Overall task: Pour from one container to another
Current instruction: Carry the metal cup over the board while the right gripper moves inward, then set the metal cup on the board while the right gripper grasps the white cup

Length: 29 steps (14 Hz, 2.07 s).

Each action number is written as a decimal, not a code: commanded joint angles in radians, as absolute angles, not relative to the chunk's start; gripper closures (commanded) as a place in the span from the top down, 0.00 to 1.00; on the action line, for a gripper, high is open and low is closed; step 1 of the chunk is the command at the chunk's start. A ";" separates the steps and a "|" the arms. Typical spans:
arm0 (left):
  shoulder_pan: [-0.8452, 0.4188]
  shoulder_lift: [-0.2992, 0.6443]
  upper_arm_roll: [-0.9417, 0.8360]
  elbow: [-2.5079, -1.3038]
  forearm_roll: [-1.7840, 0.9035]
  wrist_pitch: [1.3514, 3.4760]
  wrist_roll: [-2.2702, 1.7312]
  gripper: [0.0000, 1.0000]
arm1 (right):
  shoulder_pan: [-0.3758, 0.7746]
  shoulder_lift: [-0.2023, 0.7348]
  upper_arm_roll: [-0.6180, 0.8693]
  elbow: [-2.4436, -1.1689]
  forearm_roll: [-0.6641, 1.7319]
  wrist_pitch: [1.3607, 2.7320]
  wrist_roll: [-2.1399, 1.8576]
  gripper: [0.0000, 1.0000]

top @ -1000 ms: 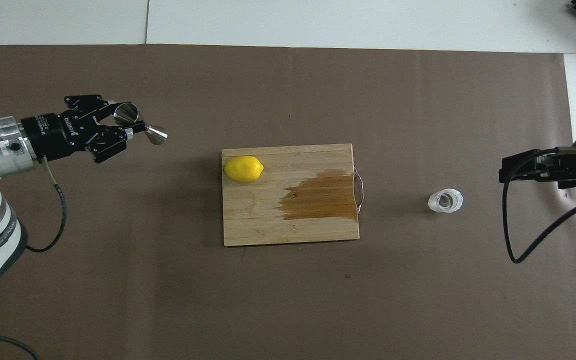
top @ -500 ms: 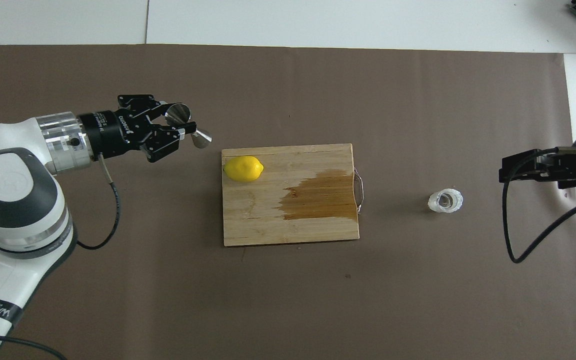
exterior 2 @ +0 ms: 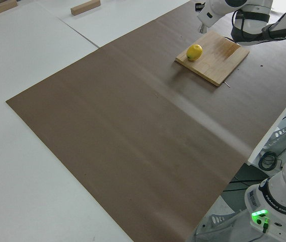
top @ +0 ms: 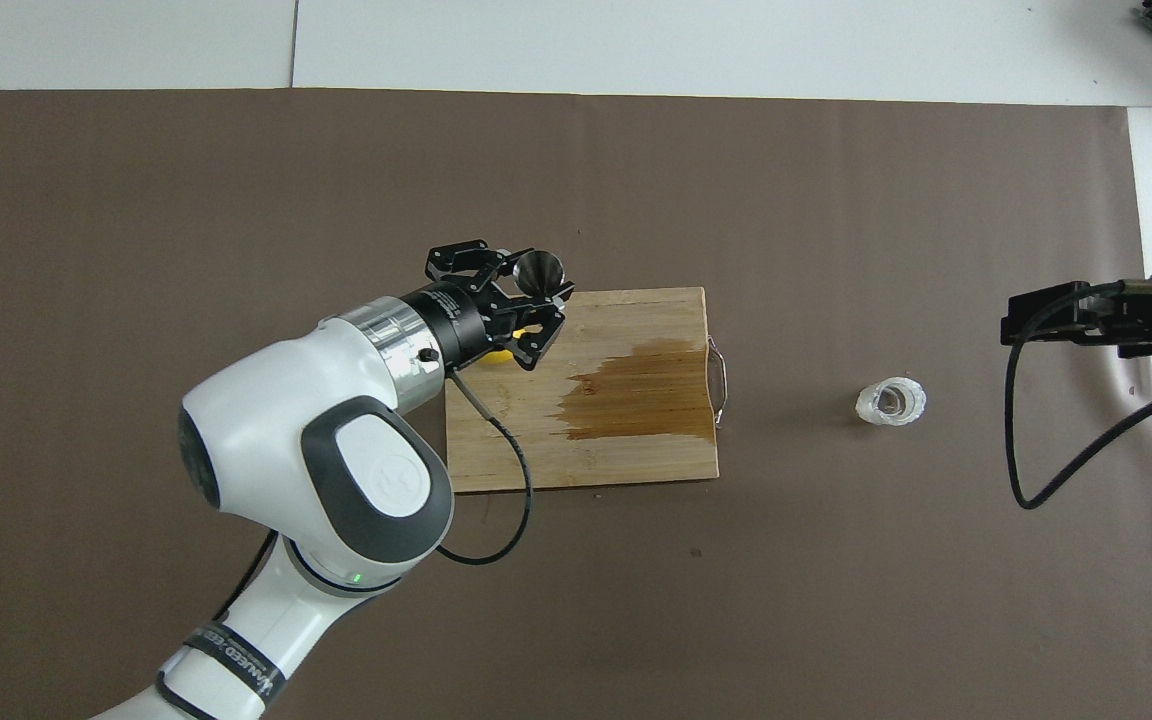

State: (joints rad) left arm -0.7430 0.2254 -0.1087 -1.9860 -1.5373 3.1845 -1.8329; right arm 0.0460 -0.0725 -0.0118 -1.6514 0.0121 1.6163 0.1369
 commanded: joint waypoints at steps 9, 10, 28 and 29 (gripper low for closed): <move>-0.791 0.353 -0.193 -1.885 -1.569 3.329 -1.838 0.01 | -0.009 -0.156 -0.008 -1.925 0.011 1.813 -0.752 1.00; -0.799 0.362 -0.193 -1.885 -1.551 3.329 -1.838 0.01 | -0.017 -0.156 -0.008 -1.945 0.011 1.827 -0.866 1.00; -0.779 0.224 -0.190 -1.914 -1.505 3.316 -1.713 1.00 | -0.110 0.117 -0.006 -2.157 0.316 2.126 -2.028 1.00; -0.769 0.222 -0.190 -1.913 -1.505 3.304 -1.622 1.00 | -0.118 0.118 -0.006 -2.172 0.333 2.134 -2.043 1.00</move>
State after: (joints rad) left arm -0.7899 0.2510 -0.1917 -1.8889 -1.5073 3.3246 -1.7368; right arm -0.0949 0.1311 -0.0138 -2.1180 0.2832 2.0974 -1.9827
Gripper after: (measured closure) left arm 0.000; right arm 0.000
